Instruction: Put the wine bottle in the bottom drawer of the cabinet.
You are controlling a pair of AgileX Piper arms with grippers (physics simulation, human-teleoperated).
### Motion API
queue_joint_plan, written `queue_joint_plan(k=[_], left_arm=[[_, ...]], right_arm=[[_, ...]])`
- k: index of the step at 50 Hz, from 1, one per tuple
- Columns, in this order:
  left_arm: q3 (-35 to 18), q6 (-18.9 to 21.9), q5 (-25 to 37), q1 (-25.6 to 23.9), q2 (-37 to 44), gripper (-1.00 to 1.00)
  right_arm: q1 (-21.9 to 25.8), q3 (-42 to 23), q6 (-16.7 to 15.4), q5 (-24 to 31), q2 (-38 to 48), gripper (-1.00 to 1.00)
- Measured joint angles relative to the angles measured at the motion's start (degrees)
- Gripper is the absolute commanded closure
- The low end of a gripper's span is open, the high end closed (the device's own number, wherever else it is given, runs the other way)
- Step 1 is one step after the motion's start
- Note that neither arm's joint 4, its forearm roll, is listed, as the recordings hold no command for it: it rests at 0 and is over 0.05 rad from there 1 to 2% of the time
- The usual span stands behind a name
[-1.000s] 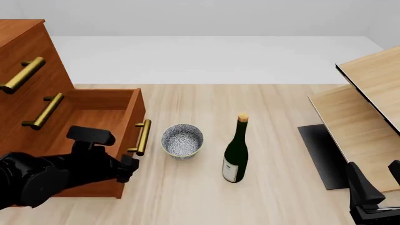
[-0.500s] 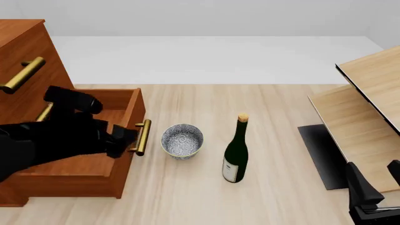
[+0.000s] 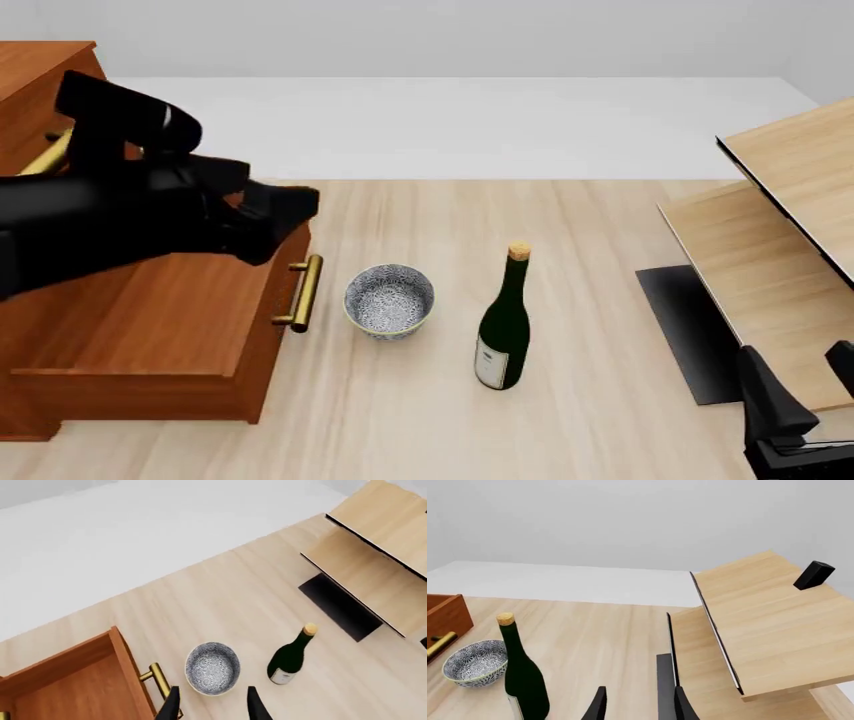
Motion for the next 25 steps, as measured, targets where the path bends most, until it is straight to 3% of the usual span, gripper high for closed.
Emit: queue_joint_plan(k=[25], left_arm=[[0.01,2.93,-14.83,-7.97,5.07,-1.00]], right_arm=[[0.04,0.00,-0.07,-0.08,0.12,-1.00]])
